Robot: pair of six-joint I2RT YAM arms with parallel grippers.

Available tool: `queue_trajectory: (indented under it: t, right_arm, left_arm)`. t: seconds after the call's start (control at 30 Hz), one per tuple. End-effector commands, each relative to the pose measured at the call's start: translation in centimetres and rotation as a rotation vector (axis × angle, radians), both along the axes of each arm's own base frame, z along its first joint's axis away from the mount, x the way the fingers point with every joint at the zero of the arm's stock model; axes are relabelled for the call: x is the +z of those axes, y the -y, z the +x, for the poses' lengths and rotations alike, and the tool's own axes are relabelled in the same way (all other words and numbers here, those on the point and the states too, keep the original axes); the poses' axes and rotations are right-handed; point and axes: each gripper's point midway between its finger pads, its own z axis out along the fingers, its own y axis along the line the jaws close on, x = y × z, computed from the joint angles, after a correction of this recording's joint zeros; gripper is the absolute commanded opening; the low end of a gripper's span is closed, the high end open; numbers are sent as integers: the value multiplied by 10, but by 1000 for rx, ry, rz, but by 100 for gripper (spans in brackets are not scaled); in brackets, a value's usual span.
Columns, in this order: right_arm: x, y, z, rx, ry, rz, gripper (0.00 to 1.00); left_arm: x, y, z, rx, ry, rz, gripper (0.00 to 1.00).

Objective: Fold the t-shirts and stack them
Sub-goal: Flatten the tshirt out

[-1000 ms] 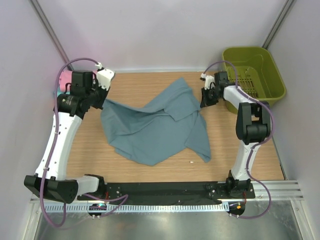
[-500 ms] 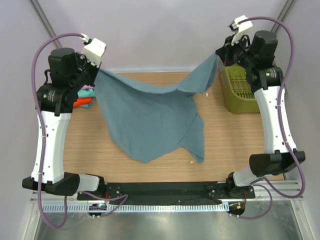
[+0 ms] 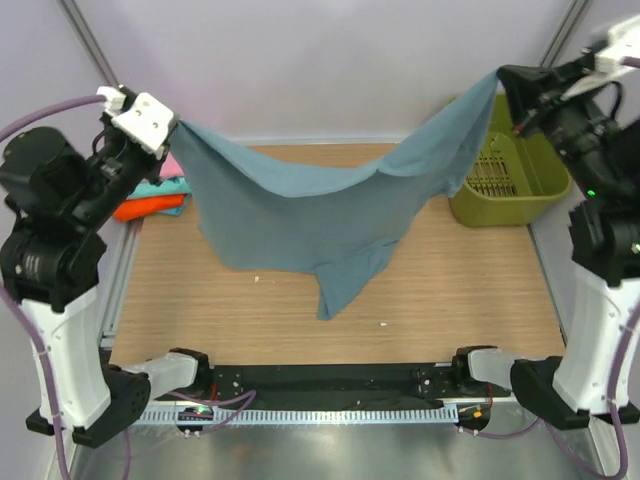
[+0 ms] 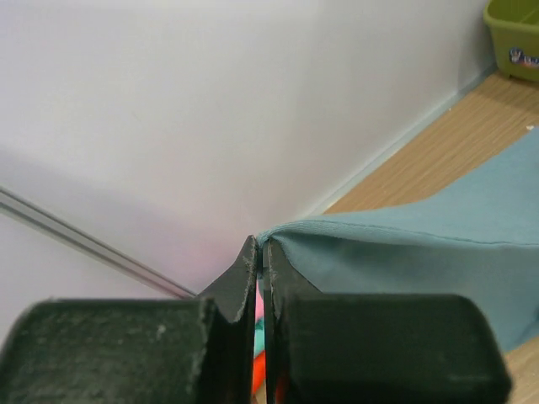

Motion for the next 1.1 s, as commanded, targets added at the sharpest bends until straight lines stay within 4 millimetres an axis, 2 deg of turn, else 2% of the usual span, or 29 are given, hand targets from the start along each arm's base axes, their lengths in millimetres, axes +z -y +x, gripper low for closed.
queue_trajectory:
  t: [0.0,0.13,0.27,0.37,0.57,0.6,0.67,0.73,0.8,0.83,0.87,0.93,1.0,1.07]
  right_arm:
    - [57,14,-70,-50,179,34,1]
    - [80,19,-114,-56,257,70,1]
    - [106,27,-149,-83,358,86,1]
    - [114,28,-153,-92,390,71,1]
    - [120,31,-130,-114,395,85,1]
    - [121,32,-126,-121,398,83,1]
    - [115,32,-104,-130,370,70,1]
    - [113,31,-90,-134,367,60,1]
    - [105,32,-66,-148,340,46,1]
    - [102,32,-57,-154,327,39,1]
    - [95,34,-41,-168,302,33,1]
    - [91,35,-28,-181,288,25,1]
    - [92,36,-20,-187,290,30,1]
    - [100,36,-24,-187,313,34,1]
  left_arm:
    - [60,-4,-48,-41,233,-14,0]
    - [96,-17,-88,-19,360,-81,0]
    - [116,-25,-108,-6,418,-126,0]
    - [120,-29,-110,19,433,-123,0]
    - [112,-33,-97,56,406,-113,0]
    - [107,-34,-88,68,391,-92,0]
    - [98,-39,-74,111,368,-60,0]
    - [82,-40,-55,136,328,-8,0]
    - [76,-43,-44,158,316,5,0]
    - [65,-42,-31,168,290,25,0]
    - [64,-43,-25,176,288,26,0]
    - [57,-45,-11,199,264,34,0]
    - [57,-43,-9,195,258,23,0]
    - [70,-40,-16,177,285,-8,0]
